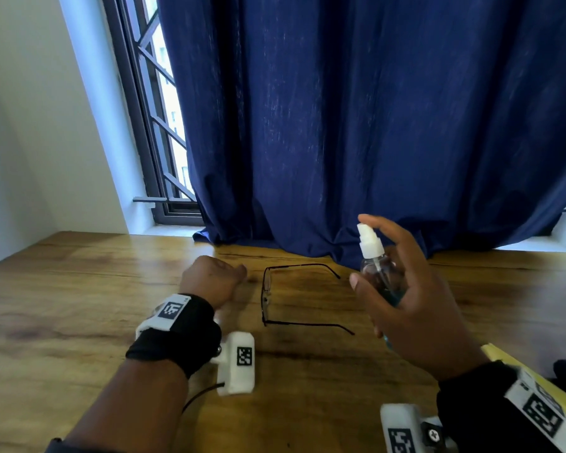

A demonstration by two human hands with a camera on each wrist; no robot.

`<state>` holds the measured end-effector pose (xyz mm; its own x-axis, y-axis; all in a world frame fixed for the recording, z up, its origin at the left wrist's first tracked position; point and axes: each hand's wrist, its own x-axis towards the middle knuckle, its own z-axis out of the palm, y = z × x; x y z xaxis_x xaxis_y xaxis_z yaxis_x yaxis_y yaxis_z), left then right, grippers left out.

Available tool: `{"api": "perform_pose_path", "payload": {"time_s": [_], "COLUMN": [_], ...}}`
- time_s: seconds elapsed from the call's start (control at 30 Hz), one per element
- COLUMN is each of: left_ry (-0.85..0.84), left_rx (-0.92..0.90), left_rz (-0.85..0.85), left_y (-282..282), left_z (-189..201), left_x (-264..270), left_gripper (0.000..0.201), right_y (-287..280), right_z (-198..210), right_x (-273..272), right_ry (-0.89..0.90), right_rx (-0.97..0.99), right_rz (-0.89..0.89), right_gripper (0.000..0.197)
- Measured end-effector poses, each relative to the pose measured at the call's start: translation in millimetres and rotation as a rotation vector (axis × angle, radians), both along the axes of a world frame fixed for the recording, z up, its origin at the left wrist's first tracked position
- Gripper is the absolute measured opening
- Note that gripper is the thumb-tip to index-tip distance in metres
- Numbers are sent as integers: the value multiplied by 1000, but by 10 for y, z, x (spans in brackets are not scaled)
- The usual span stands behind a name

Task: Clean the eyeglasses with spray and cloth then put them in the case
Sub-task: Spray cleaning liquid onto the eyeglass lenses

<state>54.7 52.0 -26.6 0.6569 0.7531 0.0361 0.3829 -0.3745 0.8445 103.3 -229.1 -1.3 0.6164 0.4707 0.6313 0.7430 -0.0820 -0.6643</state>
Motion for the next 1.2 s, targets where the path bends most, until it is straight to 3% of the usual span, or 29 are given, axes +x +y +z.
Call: {"api": "perform_pose_path", "payload": {"time_s": [0.1,0.23,0.33,0.5,0.6,0.73,0.8,0.97,1.2], "left_ry": [-84,-46,-12,39,-63,-521,-645,-712,-664], "left_rx": [-54,-229,-347,-264,-263,-429,-467,-475,-411], "left_rz": [82,8,-41,-4,-3,-268,-427,-634,-709], "left_y": [290,375,280,379,435,83,-228,-759,-894], "left_z": [44,43,55,-84,-101,73,153,89,14], "left_x": [-129,-241,-254,-194,-138,-47,-8,56,70], "left_gripper": [14,36,33,4,3,16,19,29,28], "right_y": [0,12,21,23,20,32,45,71,61], "right_z": [-16,-38,-39,-30,-23,-5,0,-27,-76], "right_x": [15,22,12,8,-5,-25,-54,-98,-62], "right_ry": [22,46,58,85,121,166,201,304,403], "right_rx": [-9,-20,-21,-46,-61,-85,-111,-207,-285], "right_rz": [0,8,21,24,34,55,83,197,230], "right_gripper": [67,67,66,67,67,67,70,90,84]}}
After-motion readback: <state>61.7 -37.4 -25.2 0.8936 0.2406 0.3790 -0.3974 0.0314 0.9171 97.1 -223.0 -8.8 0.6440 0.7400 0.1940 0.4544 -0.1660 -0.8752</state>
